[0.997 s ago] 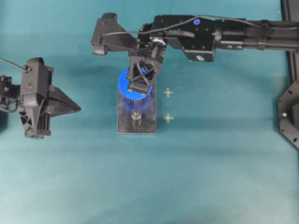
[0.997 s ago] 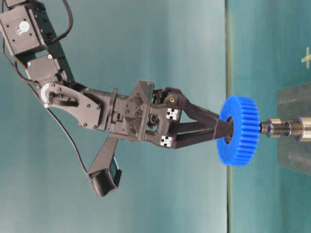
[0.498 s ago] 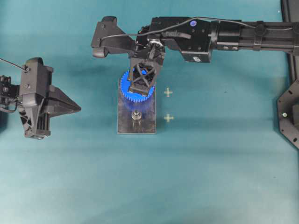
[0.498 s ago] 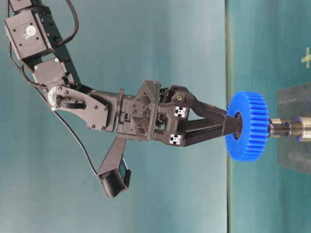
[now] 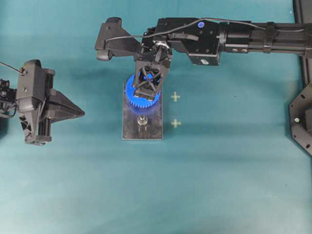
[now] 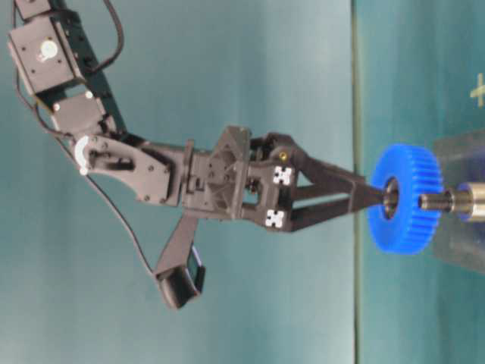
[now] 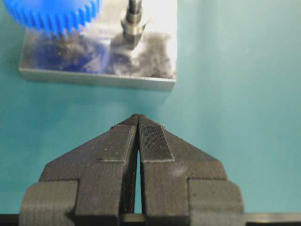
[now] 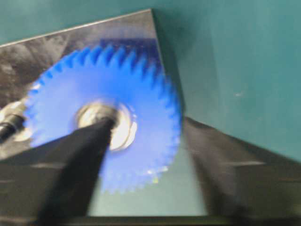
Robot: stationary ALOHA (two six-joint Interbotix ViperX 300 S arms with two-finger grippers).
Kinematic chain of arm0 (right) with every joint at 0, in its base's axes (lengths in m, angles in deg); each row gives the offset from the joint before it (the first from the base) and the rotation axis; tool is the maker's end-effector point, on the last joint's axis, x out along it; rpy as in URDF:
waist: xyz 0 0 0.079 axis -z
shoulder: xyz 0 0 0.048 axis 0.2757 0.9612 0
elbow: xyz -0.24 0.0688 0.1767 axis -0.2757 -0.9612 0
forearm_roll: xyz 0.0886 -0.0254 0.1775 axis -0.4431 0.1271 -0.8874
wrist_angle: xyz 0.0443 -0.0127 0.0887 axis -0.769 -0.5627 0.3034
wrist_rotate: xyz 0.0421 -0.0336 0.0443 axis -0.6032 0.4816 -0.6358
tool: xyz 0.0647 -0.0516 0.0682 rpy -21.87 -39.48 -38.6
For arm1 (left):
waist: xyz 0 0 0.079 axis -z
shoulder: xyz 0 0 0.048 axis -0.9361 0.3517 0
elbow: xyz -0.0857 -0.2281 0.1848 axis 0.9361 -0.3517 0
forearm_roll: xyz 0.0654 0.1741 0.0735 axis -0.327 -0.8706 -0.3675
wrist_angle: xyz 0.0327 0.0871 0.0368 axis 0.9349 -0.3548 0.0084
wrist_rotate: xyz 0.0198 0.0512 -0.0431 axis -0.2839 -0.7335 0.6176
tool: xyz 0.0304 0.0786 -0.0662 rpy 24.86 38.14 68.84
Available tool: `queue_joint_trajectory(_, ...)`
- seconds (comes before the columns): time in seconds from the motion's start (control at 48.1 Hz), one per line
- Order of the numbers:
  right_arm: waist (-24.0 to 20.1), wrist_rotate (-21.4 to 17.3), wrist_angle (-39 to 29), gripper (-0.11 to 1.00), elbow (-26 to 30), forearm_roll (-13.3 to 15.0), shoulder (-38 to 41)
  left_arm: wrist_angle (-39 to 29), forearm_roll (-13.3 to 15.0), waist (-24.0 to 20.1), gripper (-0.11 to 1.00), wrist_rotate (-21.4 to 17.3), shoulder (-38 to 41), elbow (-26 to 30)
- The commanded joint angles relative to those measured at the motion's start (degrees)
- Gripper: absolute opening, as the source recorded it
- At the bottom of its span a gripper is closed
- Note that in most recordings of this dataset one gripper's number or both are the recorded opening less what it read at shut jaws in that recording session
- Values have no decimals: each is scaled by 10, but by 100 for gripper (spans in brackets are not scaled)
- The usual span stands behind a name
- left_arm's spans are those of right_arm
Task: Fit the large gear onto the shaft.
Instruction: 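Align the gear bore with the upper shaft and lower it down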
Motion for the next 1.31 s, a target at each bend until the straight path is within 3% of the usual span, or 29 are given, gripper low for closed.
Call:
queue_joint_trajectory(0.0,-2,4,0,82,13,0,-9,5,-2,0,0,2,-8,3)
queue_joint_trajectory(0.623,-43,5,-16,80,40,-2,10,5,-2,0,0,3,-25,-6)
queue_joint_trajectory(1.288,-9,34,-42,80,73,7,28,5,-1,0,0,6,-30,-6)
